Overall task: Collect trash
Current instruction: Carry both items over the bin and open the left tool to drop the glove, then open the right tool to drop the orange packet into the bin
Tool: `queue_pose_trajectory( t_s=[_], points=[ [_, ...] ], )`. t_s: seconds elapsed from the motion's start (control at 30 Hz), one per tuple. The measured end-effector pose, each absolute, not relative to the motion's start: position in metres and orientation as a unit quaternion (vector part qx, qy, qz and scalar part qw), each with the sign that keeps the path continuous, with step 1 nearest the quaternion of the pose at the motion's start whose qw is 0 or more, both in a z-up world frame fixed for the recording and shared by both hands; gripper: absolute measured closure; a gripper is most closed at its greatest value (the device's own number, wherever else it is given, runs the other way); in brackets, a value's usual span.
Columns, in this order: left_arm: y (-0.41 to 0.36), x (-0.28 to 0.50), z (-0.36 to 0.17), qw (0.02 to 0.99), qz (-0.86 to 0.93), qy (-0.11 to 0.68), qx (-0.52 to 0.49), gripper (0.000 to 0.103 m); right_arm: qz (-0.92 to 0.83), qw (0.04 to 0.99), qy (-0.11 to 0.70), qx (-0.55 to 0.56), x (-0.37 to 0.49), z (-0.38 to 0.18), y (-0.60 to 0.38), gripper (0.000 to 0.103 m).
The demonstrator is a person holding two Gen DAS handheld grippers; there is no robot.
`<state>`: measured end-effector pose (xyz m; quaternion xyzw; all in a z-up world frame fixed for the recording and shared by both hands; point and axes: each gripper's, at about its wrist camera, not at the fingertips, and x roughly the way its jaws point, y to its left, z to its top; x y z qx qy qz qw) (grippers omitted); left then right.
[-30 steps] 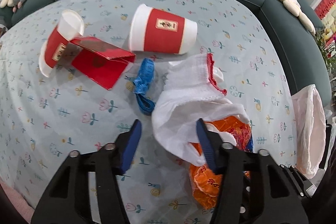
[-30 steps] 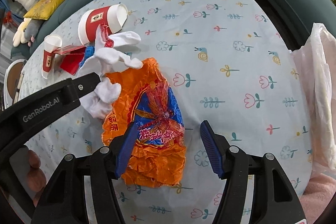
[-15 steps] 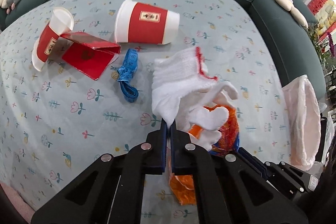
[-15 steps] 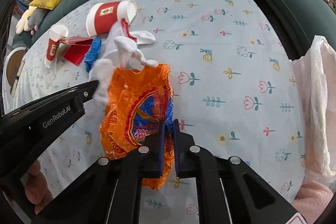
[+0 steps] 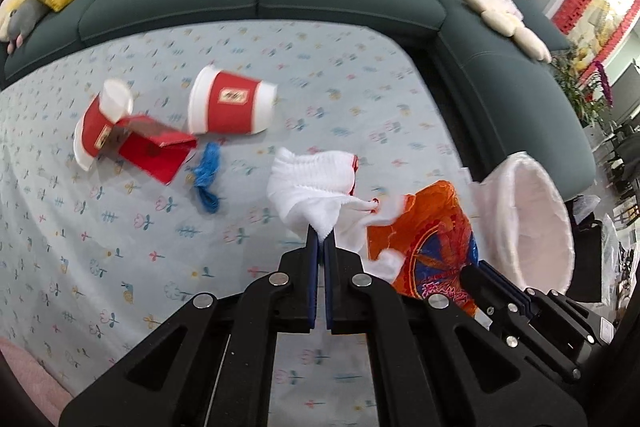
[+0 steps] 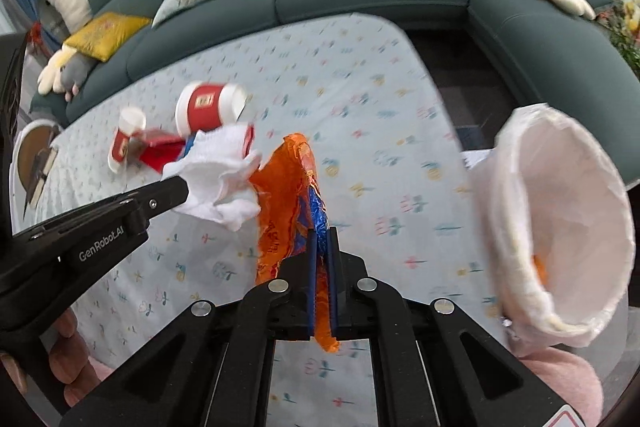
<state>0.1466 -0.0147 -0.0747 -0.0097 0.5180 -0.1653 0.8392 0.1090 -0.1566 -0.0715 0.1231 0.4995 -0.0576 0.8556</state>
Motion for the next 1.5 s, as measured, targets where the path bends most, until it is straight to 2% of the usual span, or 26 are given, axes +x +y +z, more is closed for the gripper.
queue_pose_trajectory(
  t_s=[0.63,1.2,1.23,1.3,1.37,1.5],
  points=[
    [-0.159,0.092,-0.015,0.840,-0.271,0.466,0.061,0.101,-0.156,0.876,0.422,0.177,0.037,-0.017,-0.281,0.098],
    [-0.255,0.065,-0.022,0.806,-0.341,0.474,0.090,0.099,-0.238,0.855,0.402,0.226,-0.015,-0.026,-0.375,0.098],
    [-0.258,0.065,-0.022,0.806,-0.340,0.476,0.090,0.098,-0.239,0.854,0.402,0.228,-0.015,-0.028,-0.377,0.098],
    [-0.260,0.064,-0.023,0.807,-0.340,0.476,0.089,0.083,-0.239,0.853,0.403,0.230,-0.016,-0.030,-0.380,0.098],
    [-0.261,0.063,-0.022,0.811,-0.335,0.472,0.090,0.072,-0.238,0.853,0.404,0.230,-0.017,-0.031,-0.382,0.098],
    [-0.260,0.061,-0.023,0.813,-0.330,0.470,0.094,0.071,-0.234,0.853,0.406,0.230,-0.017,-0.034,-0.381,0.098]
  ],
)
